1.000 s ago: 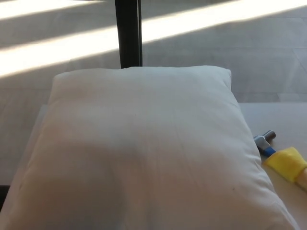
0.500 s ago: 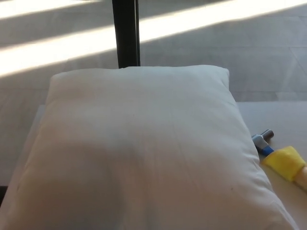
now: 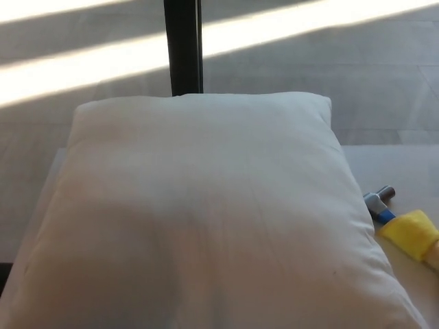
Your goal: A hammer is kept on the right hand side and a pillow is kept on the left hand side on the desk infront of the robot and the robot uses its right hand to pick up the hammer and makes a downward swinging motion to hit the pillow
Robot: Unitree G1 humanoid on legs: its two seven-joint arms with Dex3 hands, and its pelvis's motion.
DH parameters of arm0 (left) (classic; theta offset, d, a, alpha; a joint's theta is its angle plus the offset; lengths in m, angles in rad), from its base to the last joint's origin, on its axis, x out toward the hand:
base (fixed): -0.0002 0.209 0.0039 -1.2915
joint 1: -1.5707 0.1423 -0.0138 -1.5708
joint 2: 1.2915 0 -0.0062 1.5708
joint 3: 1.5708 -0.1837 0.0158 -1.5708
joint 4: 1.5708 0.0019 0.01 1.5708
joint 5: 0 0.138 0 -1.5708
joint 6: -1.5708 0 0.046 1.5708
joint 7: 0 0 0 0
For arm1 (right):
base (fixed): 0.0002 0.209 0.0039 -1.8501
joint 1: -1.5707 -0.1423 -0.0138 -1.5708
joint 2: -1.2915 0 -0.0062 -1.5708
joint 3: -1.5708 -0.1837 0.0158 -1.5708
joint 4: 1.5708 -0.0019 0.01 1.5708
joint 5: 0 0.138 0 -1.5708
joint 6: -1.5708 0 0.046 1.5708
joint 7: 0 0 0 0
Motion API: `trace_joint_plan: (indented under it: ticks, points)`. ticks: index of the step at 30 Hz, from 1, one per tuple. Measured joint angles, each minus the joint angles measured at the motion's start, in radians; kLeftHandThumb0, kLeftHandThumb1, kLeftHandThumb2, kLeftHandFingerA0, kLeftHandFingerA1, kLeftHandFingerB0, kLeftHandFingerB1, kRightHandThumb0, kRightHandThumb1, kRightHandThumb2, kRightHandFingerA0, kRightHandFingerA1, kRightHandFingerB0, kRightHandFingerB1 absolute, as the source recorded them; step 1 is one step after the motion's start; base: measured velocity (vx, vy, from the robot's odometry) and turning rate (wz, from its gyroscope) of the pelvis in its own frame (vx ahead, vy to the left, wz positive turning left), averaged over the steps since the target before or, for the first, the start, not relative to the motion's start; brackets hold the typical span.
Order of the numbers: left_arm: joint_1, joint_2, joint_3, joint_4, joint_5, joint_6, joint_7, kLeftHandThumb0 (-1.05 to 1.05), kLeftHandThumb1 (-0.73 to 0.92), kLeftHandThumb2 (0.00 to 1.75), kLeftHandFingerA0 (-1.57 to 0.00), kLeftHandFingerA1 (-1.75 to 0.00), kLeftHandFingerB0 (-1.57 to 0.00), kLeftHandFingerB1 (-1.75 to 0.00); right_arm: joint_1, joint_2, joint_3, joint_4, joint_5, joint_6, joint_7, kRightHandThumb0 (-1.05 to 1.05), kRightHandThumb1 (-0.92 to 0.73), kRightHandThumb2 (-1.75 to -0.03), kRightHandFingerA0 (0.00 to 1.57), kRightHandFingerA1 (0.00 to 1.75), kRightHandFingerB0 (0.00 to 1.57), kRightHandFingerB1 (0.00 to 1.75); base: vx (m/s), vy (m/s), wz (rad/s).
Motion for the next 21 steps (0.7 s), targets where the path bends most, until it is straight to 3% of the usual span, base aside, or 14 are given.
trace_joint_plan:
  ticks: [2, 3, 7, 8, 9, 10, 11, 12, 16, 17, 18, 19, 21]
  points:
    - [0.000, 0.000, 0.001, 0.004, -0.002, -0.002, 0.000, -0.55, 0.63, 0.59, -0.66, -0.64, -0.72, -0.57, 0.005, -0.009, 0.051, -0.025, -0.019, 0.001, 0.002, -0.73, -0.74, -0.64, 0.05, 0.33, 0.15, 0.26, 0.00, 0.000, 0.00]
    - [0.000, 0.000, 0.001, 0.005, -0.003, -0.003, 0.000, -0.55, 0.64, 0.59, -0.62, -0.63, -0.75, -0.58, 0.009, -0.010, 0.068, -0.031, -0.026, 0.001, 0.004, -0.78, -0.58, -0.96, 0.04, 0.34, 0.09, 0.35, 0.00, 0.000, 0.00]
    - [0.001, 0.000, 0.006, 0.007, -0.012, -0.006, -0.002, -0.57, 0.66, 0.60, -0.59, -0.62, -0.70, -0.55, 0.075, -0.025, 0.201, -0.062, -0.081, -0.006, 0.042, -0.72, -0.56, -0.90, 0.04, 0.35, 0.10, 0.38, 0.00, 0.000, 0.00]
    - [0.002, 0.000, 0.005, 0.007, -0.014, -0.008, -0.003, -0.56, 0.65, 0.60, -0.63, -0.64, -0.72, -0.57, 0.093, -0.030, 0.229, -0.067, -0.092, -0.008, 0.055, -0.68, -0.55, -0.83, 0.06, 0.36, 0.10, 0.38, 0.00, 0.000, 0.00]
    - [0.001, 0.000, 0.005, 0.007, -0.015, -0.010, -0.003, -0.55, 0.64, 0.59, -0.63, -0.65, -0.76, -0.59, 0.110, -0.032, 0.259, -0.069, -0.103, -0.012, 0.070, -0.36, -0.42, -1.00, 0.03, 0.52, 0.00, 0.47, 0.00, 0.000, 0.00]
    - [0.002, 0.000, 0.005, 0.007, -0.016, -0.011, -0.003, -0.55, 0.64, 0.59, -0.67, -0.64, -0.75, -0.59, 0.121, -0.033, 0.279, -0.069, -0.112, -0.017, 0.080, -0.77, -0.54, -0.89, 0.06, 0.37, 0.16, 0.42, 0.00, 0.000, 0.00]
    - [0.002, 0.000, 0.005, 0.007, -0.017, -0.013, -0.003, -0.57, 0.65, 0.59, -0.65, -0.67, -0.72, -0.58, 0.132, -0.033, 0.298, -0.069, -0.119, -0.022, 0.091, -0.78, -0.70, -0.62, 0.08, 0.37, 0.25, 0.30, 0.00, 0.000, 0.00]
    - [0.004, 0.000, 0.006, 0.007, -0.018, -0.015, -0.003, -0.57, 0.65, 0.59, -0.62, -0.67, -0.73, -0.58, 0.146, -0.036, 0.327, -0.072, -0.130, -0.027, 0.104, -0.80, -0.56, -0.94, 0.06, 0.47, 0.17, 0.43, 0.00, 0.000, 0.00]
    - [0.006, 0.000, 0.007, 0.006, -0.019, -0.015, -0.003, -0.60, 0.66, 0.60, -0.54, -0.63, -0.70, -0.58, 0.177, -0.052, 0.427, -0.071, -0.187, -0.039, 0.127, -0.81, -0.58, -0.94, 0.05, 0.45, 0.16, 0.43, 0.00, 0.000, 0.00]
    - [0.008, 0.000, 0.007, 0.005, -0.019, -0.015, -0.003, -0.56, 0.66, 0.60, -0.53, -0.61, -0.75, -0.58, 0.181, -0.059, 0.450, -0.071, -0.202, -0.039, 0.133, -0.75, -0.74, -0.62, 0.10, 0.39, 0.26, 0.30, 0.00, 0.000, 0.00]
    - [0.009, 0.000, 0.006, 0.005, -0.019, -0.015, -0.003, -0.56, 0.66, 0.60, -0.53, -0.61, -0.75, -0.58, 0.185, -0.068, 0.474, -0.070, -0.216, -0.039, 0.137, -0.75, -0.74, -0.62, 0.10, 0.39, 0.26, 0.30, 0.00, 0.000, 0.00]
    - [0.010, 0.000, 0.006, 0.005, -0.019, -0.015, -0.003, -0.53, 0.65, 0.59, -0.60, -0.61, -0.78, -0.59, 0.185, -0.073, 0.488, -0.067, -0.226, -0.038, 0.139, -0.79, -0.58, -0.93, 0.05, 0.45, 0.20, 0.43, 0.00, 0.000, 0.00]
    - [0.008, 0.000, 0.006, 0.006, -0.019, -0.015, -0.003, -0.54, 0.65, 0.59, -0.61, -0.64, -0.76, -0.58, 0.183, -0.089, 0.533, -0.050, -0.254, -0.038, 0.144, -0.79, -0.59, -0.95, 0.05, 0.41, 0.21, 0.45, 0.00, 0.000, 0.00]
